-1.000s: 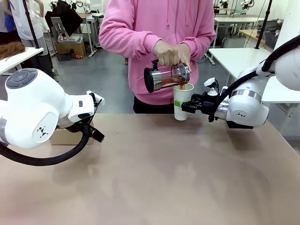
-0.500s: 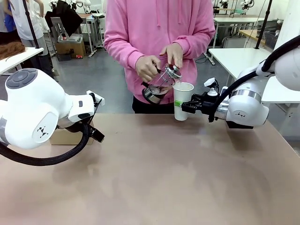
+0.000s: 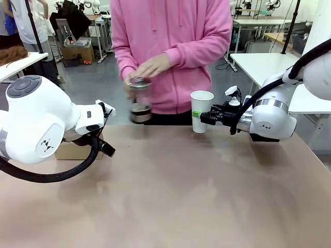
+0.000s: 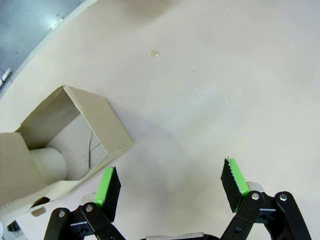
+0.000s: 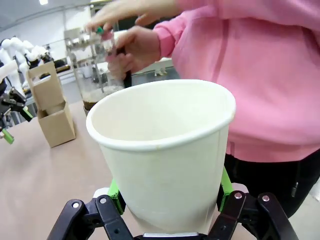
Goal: Pour a drink into a cup and package it in a carrier.
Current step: When a person places the Paper Cup Lid on the 600 ml Paper Cup , lift the 600 ml Paper Cup.
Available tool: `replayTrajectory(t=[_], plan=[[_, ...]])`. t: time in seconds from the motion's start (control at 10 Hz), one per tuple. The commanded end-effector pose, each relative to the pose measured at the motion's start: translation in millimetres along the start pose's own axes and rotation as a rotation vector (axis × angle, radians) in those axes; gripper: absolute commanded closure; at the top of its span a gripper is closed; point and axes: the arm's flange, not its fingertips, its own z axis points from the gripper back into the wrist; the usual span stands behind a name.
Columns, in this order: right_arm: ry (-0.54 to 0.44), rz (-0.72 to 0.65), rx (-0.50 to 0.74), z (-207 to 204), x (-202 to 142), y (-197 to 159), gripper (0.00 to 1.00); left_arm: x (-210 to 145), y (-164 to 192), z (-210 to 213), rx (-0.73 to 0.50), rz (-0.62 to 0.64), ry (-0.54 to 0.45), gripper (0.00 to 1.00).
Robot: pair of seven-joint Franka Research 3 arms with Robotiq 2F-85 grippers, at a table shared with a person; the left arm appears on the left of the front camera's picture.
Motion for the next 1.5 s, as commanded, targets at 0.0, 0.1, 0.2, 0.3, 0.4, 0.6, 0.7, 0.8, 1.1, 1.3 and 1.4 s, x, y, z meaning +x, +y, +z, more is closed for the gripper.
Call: replayTrajectory(t=[0.0,0.1,0.2,0.3,0.4,0.6,0.7,0.8,1.1,1.3,1.4], plan=[[0.002,-0.006,-0.015,-2.1,3.1,1.7,0.20,-0.2,0.2,0.4,-0.002,0.001,-0.001,0.00],[0.002,-0.006,-0.015,-2.1,3.1,1.7,0.20,-0.2,0.2,0.4,-0.002,0.001,-0.001,0.00],[0.002,-0.006,-0.015,-2.1,3.1,1.7,0.20,-0.2,0.2,0.4,-0.002,0.001,-0.001,0.00],[0.002,-0.006,-0.015,-2.1,3.1,1.7,0.20,-0.2,0.2,0.4,-0.002,0.001,-0.001,0.00],[0.002,-0.006,-0.015,-2.1,3.1,1.7,0.20,-0.2,0.2,0.4,-0.002,0.001,-0.001,0.00],[0.002,-0.006,-0.015,-2.1,3.1,1.7,0.20,-0.2,0.2,0.4,-0.002,0.001,-0.001,0.00],[0.002,-0.006,-0.015,-2.1,3.1,1.7,0.20,-0.2,0.2,0.4,-0.002,0.001,-0.001,0.00],[0.002,-0.006,-0.015,-2.1,3.1,1.7,0.20,-0.2,0.2,0.4,-0.002,0.001,-0.001,0.00],[0.002,-0.006,-0.015,-2.1,3.1,1.7,0.20,-0.2,0.2,0.4,-0.002,0.001,-0.001,0.00],[0.002,-0.006,-0.015,-2.1,3.1,1.7,0.20,-0.2,0.2,0.4,-0.002,0.001,-0.001,0.00],[0.002,-0.006,-0.015,-2.1,3.1,1.7,0.20,-0.2,0.2,0.4,-0.002,0.001,-0.001,0.00]])
